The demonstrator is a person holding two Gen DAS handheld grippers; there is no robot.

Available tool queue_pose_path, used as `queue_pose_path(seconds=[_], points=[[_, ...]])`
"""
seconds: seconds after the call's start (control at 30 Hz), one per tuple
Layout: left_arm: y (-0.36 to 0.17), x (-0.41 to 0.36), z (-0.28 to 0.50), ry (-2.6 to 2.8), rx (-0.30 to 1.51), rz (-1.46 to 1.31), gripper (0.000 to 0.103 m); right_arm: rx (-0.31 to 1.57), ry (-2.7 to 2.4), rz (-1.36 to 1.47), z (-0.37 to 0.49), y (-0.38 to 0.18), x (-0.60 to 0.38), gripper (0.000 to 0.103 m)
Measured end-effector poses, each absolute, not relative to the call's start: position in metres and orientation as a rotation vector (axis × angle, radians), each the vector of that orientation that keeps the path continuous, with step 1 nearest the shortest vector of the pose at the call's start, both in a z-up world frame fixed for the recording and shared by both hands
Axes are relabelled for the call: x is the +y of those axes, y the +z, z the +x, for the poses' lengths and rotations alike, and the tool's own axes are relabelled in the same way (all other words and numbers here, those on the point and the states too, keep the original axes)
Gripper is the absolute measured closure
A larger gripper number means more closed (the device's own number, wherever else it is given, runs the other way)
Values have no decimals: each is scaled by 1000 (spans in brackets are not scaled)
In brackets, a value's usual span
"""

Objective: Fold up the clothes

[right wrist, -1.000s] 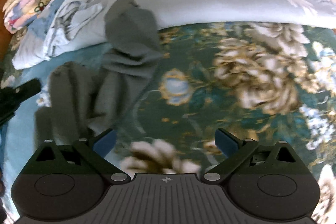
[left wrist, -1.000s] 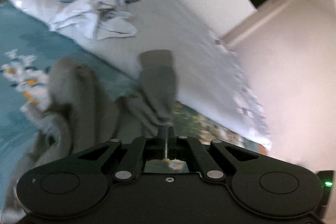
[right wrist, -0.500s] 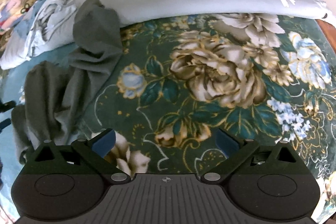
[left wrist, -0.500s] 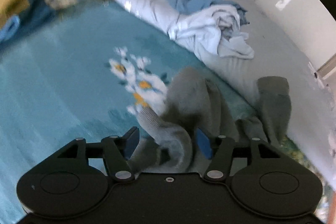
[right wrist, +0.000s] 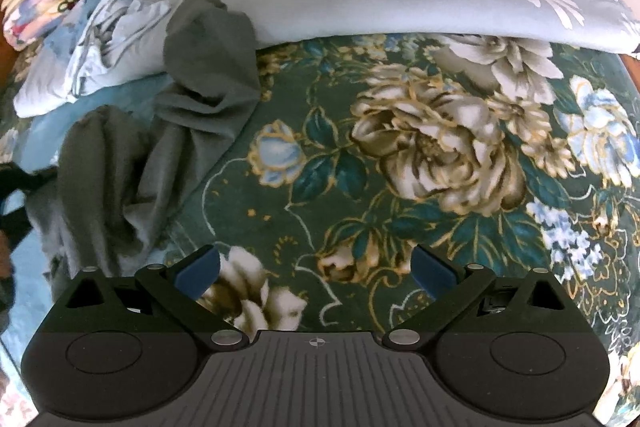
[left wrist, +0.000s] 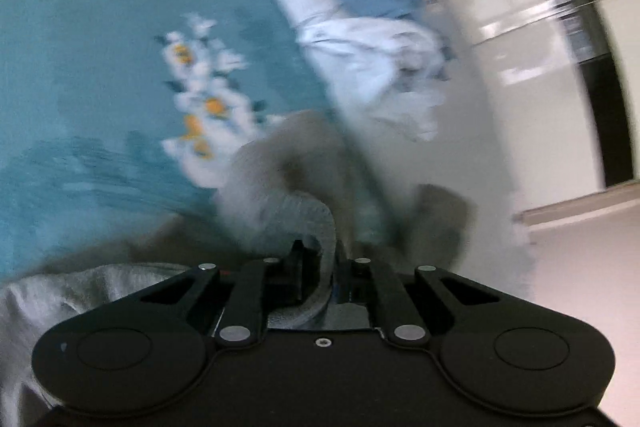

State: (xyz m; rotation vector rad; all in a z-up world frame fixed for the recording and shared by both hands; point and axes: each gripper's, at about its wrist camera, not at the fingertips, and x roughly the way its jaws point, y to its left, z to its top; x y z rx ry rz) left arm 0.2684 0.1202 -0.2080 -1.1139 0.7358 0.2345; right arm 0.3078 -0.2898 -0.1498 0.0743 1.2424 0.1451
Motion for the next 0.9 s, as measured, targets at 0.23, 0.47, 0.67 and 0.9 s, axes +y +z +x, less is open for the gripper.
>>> queue_pose_path(seconds=[0.23, 0.47, 0.67, 0.9], points=[[-174, 32, 271, -121, 753, -980, 95, 1226, 122, 89, 301, -146, -313, 0], [-173, -83, 275, -449, 889, -813, 95, 1206, 13, 116, 293, -138, -370, 0], [-172, -181, 279, -727, 992, -651, 95, 1215, -141, 161, 276, -140, -432, 0], [-202, -212, 274, -711, 1120, -533, 96, 1227, -232, 212, 263, -150, -466, 0]])
